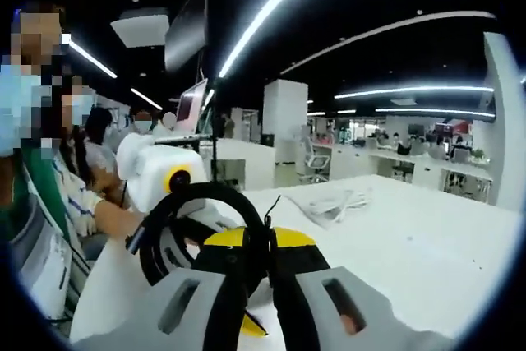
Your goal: Straighten the power strip on the desk, plug the charger into it
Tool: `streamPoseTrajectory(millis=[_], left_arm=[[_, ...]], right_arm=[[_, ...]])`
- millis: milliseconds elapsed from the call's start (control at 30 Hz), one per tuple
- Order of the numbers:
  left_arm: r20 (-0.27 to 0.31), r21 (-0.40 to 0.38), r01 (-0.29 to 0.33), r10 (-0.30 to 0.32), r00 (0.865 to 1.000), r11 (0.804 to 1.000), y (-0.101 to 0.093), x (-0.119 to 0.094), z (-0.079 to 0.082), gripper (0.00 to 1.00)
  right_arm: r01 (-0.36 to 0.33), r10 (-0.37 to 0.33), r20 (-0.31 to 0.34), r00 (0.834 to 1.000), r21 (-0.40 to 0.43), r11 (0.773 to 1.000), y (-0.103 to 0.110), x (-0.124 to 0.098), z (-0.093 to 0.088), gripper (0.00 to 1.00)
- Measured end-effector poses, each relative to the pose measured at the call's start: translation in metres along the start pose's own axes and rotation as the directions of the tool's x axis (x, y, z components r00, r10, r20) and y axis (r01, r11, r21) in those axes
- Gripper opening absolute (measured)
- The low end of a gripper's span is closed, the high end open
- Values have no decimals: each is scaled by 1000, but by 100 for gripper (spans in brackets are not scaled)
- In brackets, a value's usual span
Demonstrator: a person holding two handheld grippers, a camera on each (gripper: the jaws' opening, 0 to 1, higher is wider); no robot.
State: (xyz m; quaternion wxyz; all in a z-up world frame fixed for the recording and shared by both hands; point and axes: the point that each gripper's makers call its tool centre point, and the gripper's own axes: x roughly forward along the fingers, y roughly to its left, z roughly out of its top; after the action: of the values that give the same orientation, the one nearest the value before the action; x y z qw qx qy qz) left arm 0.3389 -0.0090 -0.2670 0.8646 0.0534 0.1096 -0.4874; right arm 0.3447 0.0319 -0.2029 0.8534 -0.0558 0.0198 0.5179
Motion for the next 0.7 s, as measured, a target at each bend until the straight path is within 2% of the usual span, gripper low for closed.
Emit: streamPoseTrajectory(millis=[67,167,267,400,533,700], left_arm=[[7,-29,14,-14,1000,999,4,2,8,30],[9,-31,13,-13,1000,999,10,6,16,30],[6,-30,11,-11,1000,999,15,11,20,30],[-6,-39,19,-19,1000,999,21,18,24,30],[-13,-63,31,-32,999,998,25,29,26,30],[-42,-105,35,-40,998,994,31,43,24,29]], right_arm=[[0,0,8,1000,18,1000,-5,1,4,9],[20,-20,28,999,20,1000,-11,3,11,9],[43,-43,31,999,-17,999,-20,5,15,9],[59,-60,43,997,8,998,-31,4,16,9],[67,-68,46,997,31,997,-37,4,13,9],[96,-98,34,995,59,994,-56,3,5,9]])
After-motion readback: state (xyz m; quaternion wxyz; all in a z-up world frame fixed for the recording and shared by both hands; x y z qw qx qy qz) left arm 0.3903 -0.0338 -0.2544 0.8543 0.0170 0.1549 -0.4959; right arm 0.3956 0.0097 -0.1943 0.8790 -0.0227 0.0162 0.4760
